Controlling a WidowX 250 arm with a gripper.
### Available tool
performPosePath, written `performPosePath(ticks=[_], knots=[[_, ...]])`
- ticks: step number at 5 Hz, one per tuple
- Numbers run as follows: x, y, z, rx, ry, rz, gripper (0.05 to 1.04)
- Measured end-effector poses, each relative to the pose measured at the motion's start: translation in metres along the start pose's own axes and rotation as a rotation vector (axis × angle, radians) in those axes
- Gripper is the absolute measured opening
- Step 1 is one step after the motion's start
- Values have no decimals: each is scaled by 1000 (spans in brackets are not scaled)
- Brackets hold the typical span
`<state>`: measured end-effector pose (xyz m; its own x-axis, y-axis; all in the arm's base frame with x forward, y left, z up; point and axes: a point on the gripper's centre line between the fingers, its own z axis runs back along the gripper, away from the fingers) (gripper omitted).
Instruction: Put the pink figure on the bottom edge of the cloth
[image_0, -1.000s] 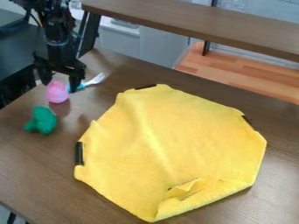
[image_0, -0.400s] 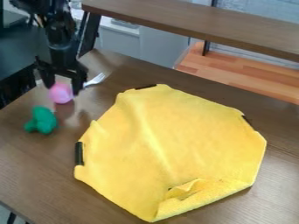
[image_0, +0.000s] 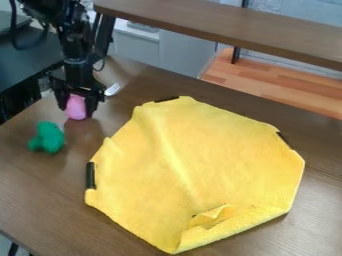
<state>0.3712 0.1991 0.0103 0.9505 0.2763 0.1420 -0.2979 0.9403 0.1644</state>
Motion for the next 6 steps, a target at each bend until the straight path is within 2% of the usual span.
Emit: performPosePath(ticks=[1,2,3,4,6], knots=[[1,-6,0,-17,-8,-12,753],[4,-21,12,-49,-32,-36,753],[16,-52,50,-63,-107,-80,753],[15,-91,74,-115,-133,-153,753],[-19,-185,81,-227,-103,-386,753]])
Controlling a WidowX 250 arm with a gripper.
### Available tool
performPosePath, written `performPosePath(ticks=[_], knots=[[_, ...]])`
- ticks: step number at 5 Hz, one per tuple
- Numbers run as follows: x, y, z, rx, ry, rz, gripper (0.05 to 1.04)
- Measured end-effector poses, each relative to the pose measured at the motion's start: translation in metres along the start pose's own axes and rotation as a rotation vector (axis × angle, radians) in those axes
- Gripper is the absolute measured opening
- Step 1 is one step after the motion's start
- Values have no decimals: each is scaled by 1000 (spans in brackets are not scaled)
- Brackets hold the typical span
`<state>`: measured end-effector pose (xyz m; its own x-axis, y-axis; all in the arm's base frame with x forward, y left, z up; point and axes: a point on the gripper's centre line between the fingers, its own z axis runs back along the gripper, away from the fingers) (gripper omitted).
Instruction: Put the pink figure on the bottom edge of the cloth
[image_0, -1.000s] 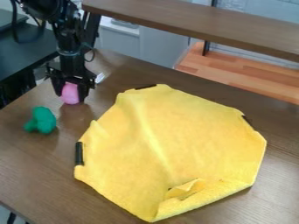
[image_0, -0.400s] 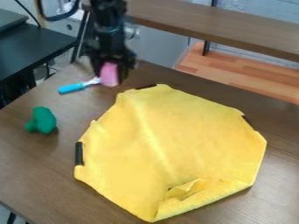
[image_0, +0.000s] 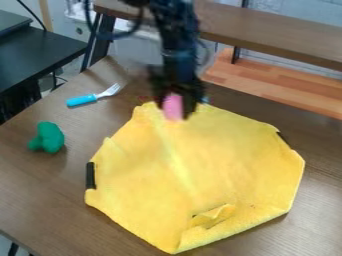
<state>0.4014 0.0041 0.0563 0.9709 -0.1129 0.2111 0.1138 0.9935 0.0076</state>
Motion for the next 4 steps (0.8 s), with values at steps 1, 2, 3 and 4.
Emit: performPosePath(ticks=[1,2,3,4], knots=[[-4,-49,-8,-7,10,-102,753],[-17,-82,-15,-22,33,-180,753],[-33,-91,-24,-28,68,-206,753],[-47,-102,-31,-32,95,-249,753]])
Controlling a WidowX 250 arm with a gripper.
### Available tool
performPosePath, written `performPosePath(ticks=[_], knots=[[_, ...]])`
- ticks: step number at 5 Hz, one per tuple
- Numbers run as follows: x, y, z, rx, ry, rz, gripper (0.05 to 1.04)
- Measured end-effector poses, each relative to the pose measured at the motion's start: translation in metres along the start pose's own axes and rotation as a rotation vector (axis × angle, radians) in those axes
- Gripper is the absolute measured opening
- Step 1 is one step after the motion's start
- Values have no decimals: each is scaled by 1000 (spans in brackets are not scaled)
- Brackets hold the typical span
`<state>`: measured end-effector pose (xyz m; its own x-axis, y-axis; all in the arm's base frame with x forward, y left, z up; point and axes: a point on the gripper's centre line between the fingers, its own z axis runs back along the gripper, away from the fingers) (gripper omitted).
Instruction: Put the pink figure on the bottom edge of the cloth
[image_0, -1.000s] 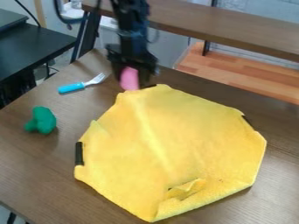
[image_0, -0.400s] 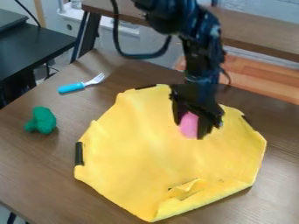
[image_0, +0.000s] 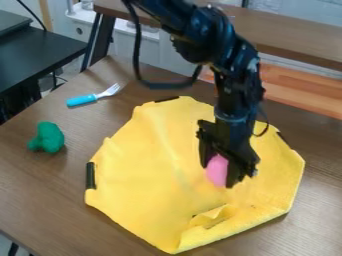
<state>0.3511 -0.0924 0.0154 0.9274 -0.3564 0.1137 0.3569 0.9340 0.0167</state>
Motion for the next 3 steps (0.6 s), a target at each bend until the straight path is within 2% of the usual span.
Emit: performPosePath(ticks=[1,2,3], knots=[[-13,-4,-6,-3,23,-15,753],[-17,-13,2,-9,4,-47,753],[-24,-14,-1,-11,16,-54,817]])
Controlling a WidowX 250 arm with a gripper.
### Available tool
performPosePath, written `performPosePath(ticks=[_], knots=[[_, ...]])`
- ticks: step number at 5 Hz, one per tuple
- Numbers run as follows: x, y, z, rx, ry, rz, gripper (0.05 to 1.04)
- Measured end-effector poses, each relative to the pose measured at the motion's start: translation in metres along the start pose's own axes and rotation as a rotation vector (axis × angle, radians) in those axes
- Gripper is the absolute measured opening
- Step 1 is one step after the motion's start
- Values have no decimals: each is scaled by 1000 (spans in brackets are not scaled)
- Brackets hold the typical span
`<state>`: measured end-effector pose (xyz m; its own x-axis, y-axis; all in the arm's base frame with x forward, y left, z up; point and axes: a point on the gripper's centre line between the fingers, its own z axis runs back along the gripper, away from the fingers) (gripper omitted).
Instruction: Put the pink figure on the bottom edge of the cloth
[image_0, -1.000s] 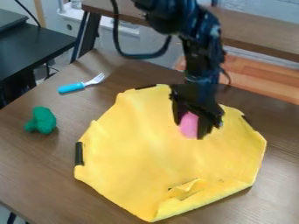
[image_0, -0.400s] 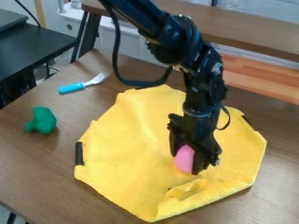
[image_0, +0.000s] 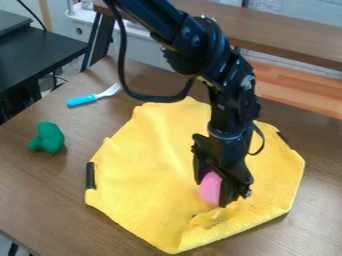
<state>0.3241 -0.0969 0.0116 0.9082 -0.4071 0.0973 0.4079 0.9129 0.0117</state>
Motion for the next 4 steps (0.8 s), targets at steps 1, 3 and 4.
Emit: performPosePath(ticks=[1,3,4], knots=[[-3,-2,-2,16,13,-14,980],[1,-4,16,19,-35,-45,993],[8,-4,57,-15,-91,-18,993]])
